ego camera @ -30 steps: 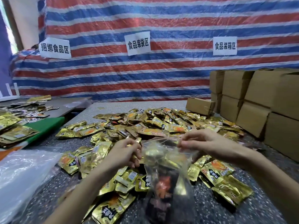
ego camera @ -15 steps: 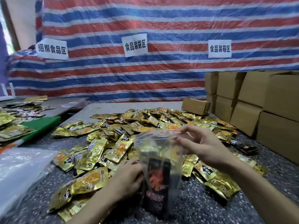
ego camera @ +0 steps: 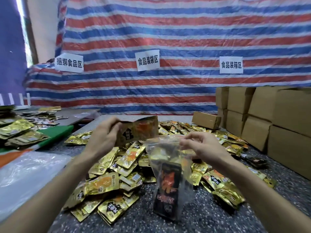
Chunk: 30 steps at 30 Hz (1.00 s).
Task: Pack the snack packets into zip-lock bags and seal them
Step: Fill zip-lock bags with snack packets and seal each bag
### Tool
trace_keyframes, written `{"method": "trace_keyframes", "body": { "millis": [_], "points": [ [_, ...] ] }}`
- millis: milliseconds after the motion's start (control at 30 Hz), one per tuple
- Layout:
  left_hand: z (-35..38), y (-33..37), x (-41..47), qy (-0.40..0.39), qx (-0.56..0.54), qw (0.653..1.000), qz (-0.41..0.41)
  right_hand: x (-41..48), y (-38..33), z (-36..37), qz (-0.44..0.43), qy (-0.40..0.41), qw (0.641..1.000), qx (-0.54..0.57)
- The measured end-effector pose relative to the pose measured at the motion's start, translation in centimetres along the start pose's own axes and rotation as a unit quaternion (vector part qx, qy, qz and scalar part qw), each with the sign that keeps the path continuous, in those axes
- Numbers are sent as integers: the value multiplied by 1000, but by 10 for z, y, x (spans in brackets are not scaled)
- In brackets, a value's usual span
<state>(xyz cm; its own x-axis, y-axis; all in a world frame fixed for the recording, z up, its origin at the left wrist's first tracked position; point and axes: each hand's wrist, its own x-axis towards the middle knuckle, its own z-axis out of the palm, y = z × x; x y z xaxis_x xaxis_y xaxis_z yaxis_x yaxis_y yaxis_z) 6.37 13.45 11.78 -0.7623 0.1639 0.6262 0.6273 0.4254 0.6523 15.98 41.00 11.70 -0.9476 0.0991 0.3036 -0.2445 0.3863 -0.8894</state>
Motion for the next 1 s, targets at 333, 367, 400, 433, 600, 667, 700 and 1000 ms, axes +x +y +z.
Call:
{"method": "trace_keyframes", "body": {
  "millis": [333, 367, 400, 433, 600, 667, 700, 1000],
  "points": [
    [-11, 75, 2, -105, 142, 968, 177, -4, -7, 5, -45, 17, 999, 7],
    [-12, 77, 4, -114, 151, 967, 170, -5, -7, 4, -50, 22, 998, 17],
    [-13, 78, 6, -115, 157, 968, 161, -5, -6, 3, -52, 26, 998, 33],
    [-14, 79, 9, -110, 164, 968, 156, -6, -5, 2, -53, 28, 997, 51],
    [-16, 90, 23, -271, 224, 930, 105, -3, -4, 5, -53, 16, 996, 63],
    [-8, 98, 26, -342, 240, 904, 93, -1, -7, 11, -59, 5, 996, 63],
    [-3, 102, 28, -354, 251, 895, 99, -1, -8, 14, -65, 2, 996, 64],
    [53, 83, 18, -215, 162, 956, 116, -5, -16, 20, -80, 7, 992, 94]
  ]
}}
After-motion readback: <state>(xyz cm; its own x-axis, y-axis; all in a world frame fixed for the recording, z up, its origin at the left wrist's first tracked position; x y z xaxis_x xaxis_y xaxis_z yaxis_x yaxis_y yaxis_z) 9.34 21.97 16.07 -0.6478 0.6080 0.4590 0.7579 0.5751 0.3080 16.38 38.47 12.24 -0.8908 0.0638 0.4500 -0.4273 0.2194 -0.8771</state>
